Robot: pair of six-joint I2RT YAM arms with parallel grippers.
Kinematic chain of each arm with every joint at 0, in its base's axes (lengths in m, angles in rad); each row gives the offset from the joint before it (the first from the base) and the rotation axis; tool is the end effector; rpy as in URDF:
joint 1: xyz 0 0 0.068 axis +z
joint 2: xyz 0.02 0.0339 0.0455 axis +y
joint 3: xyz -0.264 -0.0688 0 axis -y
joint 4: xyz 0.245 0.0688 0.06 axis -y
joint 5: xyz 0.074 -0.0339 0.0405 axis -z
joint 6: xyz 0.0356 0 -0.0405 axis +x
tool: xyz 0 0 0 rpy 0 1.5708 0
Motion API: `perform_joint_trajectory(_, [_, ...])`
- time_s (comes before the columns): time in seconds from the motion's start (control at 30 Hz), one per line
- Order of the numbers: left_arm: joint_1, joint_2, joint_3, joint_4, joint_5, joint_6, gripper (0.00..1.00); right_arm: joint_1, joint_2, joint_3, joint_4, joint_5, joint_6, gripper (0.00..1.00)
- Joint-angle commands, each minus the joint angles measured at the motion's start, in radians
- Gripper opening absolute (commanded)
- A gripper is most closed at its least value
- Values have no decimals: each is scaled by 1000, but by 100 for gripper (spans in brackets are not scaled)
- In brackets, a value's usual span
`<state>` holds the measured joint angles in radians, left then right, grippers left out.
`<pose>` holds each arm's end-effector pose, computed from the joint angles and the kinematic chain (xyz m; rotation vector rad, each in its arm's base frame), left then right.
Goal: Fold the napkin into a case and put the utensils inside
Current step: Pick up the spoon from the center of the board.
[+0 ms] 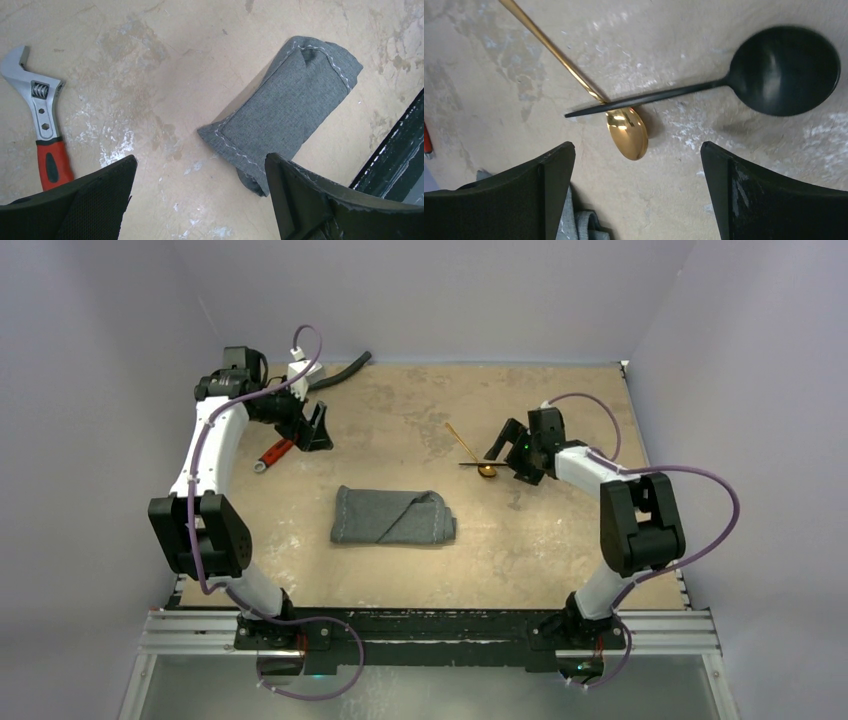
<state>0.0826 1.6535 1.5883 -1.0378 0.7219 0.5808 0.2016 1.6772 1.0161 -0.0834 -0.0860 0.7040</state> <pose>0.3364 0.0042 0.3306 0.7994 2.2686 -0.6692 0.3509 0.0748 0.1988 0.5476 2.3141 0.5480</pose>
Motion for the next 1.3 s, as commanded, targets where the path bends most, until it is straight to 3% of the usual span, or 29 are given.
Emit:
perform_joint_trajectory(0.0, [-5,-35,-1,35,-1,20,98,-8,9,-35,40,-33,157,99])
perform_joint_trajectory(0.17, [-4,-26,20,30,-9,21,99,-20,82,-26,43,-6,223,98])
perform_joint_trajectory(0.47, [-10,-6,57,-11,-2,51,91,-65,215,38,57,70,298,79])
perform_joint_trajectory(0.77, [-55,-14,19,12,-26,37,94,-79,275,25,78,65,306,35])
perform_joint_trajectory(0.93, [-102,-37,-20,37,-48,25,96,-79,252,7,122,50,322,0])
perform_joint_trajectory(1.27, [-248,-74,-122,205,-40,-167,99,-79,111,-5,276,-1,361,0])
